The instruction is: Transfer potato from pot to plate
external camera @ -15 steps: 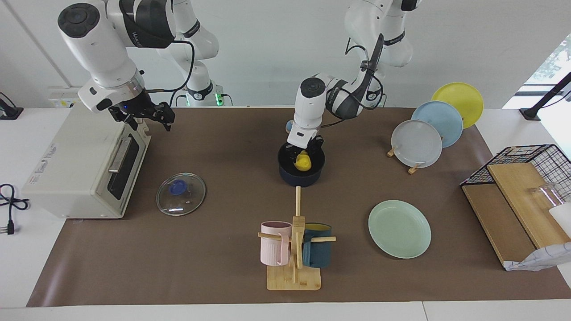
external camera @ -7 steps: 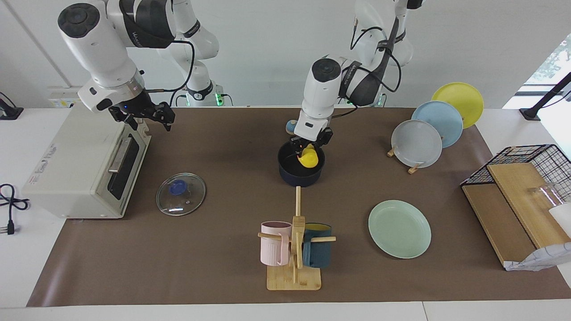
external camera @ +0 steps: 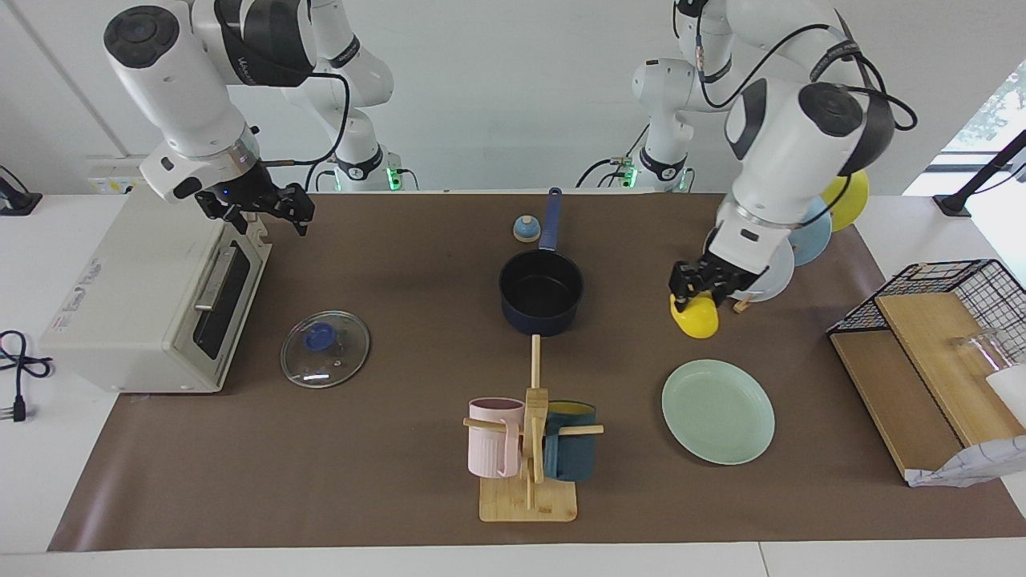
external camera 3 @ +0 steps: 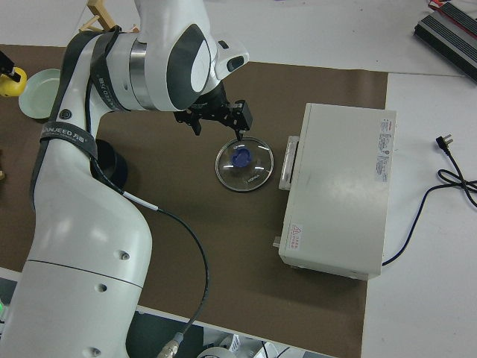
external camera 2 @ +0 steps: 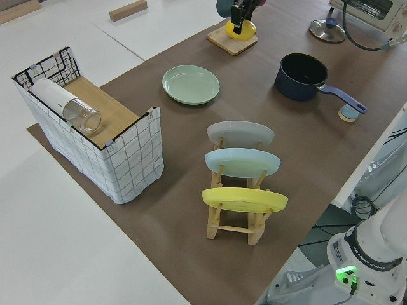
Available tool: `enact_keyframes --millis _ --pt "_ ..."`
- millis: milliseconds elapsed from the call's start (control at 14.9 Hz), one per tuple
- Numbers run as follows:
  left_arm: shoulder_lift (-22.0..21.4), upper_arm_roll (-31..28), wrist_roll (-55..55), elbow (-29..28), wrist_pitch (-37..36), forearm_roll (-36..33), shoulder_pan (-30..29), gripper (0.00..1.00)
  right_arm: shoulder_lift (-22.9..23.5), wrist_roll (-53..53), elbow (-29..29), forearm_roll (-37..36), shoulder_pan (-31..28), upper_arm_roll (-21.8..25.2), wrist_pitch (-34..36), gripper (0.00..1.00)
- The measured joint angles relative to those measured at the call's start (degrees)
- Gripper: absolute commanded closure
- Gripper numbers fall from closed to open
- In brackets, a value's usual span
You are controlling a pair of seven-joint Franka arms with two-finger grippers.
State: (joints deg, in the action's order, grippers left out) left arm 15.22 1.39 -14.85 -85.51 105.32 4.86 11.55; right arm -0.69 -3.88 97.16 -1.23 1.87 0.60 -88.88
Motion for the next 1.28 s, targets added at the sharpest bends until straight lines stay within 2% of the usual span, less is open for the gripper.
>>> enact_keyframes --millis 202,538,673,875,942,1010,1279 --pt "5.32 0.06 8.15 0.08 6.37 0.02 -3.28 1.0 0.0 0.0 0.0 0.0 0.0 0.0 0.0 0.0" --pt "13.99 0.42 12.26 -0.01 15.04 -0.07 -3.39 1.0 0.0 0.0 0.0 0.0 0.0 0.0 0.0 0.0" --pt "15.51 0.41 12.81 -0.37 16.14 -0.1 -3.5 1.0 0.0 0.0 0.0 0.0 0.0 0.0 0.0 0.0" --pt "15.61 0.3 13.34 -2.82 17.58 -0.14 -3.64 1.0 0.0 0.0 0.0 0.0 0.0 0.0 0.0 0.0" --pt "15.6 0.3 13.44 -3.77 18.08 -0.14 -3.64 0.23 0.0 0.0 0.0 0.0 0.0 0.0 0.0 0.0" --pt "15.6 0.3 13.5 -4.3 18.36 -0.14 -3.64 0.0 0.0 0.0 0.0 0.0 0.0 0.0 0.0 0.0" --pt "13.85 0.32 13.68 -2.89 17.47 -0.96 -3.65 0.0 0.0 0.0 0.0 0.0 0.0 0.0 0.0 0.0"
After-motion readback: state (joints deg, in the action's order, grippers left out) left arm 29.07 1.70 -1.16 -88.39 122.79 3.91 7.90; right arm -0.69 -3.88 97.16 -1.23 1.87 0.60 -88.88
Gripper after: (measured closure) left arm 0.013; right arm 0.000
